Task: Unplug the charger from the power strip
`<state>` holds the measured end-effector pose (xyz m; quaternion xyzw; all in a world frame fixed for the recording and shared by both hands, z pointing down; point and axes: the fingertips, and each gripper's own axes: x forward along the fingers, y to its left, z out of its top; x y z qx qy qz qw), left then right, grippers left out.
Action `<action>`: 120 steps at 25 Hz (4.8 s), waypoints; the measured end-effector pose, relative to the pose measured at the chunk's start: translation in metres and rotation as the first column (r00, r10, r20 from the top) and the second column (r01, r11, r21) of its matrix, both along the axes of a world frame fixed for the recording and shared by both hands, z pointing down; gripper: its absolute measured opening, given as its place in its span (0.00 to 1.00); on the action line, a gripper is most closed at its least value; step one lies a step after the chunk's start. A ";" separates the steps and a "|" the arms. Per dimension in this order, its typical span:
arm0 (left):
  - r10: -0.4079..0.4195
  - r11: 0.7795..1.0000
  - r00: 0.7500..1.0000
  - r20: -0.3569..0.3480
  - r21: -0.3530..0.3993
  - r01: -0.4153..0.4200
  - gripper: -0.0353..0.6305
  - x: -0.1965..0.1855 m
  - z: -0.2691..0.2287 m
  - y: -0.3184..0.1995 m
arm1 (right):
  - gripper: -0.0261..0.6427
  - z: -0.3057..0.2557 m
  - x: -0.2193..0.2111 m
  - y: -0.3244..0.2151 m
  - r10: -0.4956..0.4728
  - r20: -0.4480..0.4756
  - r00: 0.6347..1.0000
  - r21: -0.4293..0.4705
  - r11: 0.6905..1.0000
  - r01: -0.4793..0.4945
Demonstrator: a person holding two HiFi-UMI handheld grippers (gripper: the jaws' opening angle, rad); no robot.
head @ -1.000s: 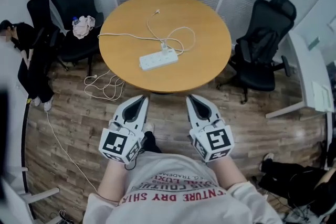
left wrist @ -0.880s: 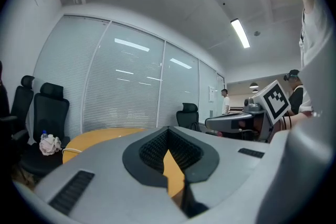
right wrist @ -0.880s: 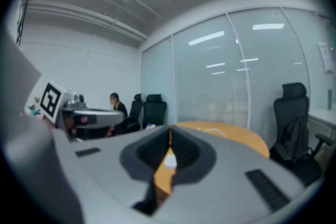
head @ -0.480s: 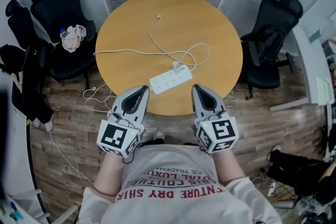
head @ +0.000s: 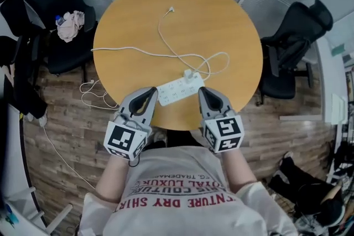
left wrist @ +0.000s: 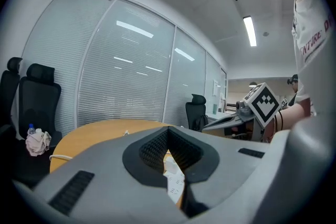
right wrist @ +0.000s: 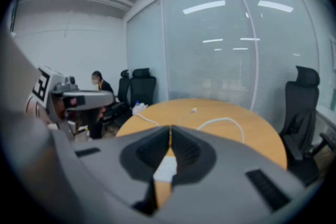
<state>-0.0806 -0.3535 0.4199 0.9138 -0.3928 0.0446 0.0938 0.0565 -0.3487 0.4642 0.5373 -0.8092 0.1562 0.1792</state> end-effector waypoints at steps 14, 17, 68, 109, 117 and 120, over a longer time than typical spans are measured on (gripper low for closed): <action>0.089 0.969 0.989 0.121 -0.240 -0.058 0.10 0.047 0.145 -0.029 | 0.08 0.122 0.022 -0.040 -0.158 -0.041 0.987 -0.297 0.945 0.139; 0.176 0.942 0.963 0.205 -0.321 -0.103 0.10 0.062 0.187 -0.018 | 0.24 0.143 0.021 -0.038 -0.183 -0.045 0.982 -0.352 0.923 0.156; 0.336 0.819 0.902 0.272 -0.558 -0.136 0.10 0.079 0.261 -0.032 | 0.27 0.142 -0.010 -0.081 -0.113 -0.134 0.984 -0.467 0.884 0.038; -0.094 0.987 0.995 0.037 0.135 0.088 0.10 0.005 -0.047 -0.083 | 0.27 -0.074 -0.016 -0.091 -0.184 0.044 0.982 0.213 0.962 0.170; -0.081 0.990 0.996 0.046 0.120 0.075 0.10 0.011 -0.046 -0.080 | 0.27 -0.073 -0.018 -0.089 -0.193 0.064 0.979 0.206 0.963 0.177; -0.074 0.991 0.996 0.051 0.120 0.068 0.10 0.016 -0.045 -0.079 | 0.27 -0.074 -0.017 -0.088 -0.198 0.068 0.978 0.209 0.961 0.180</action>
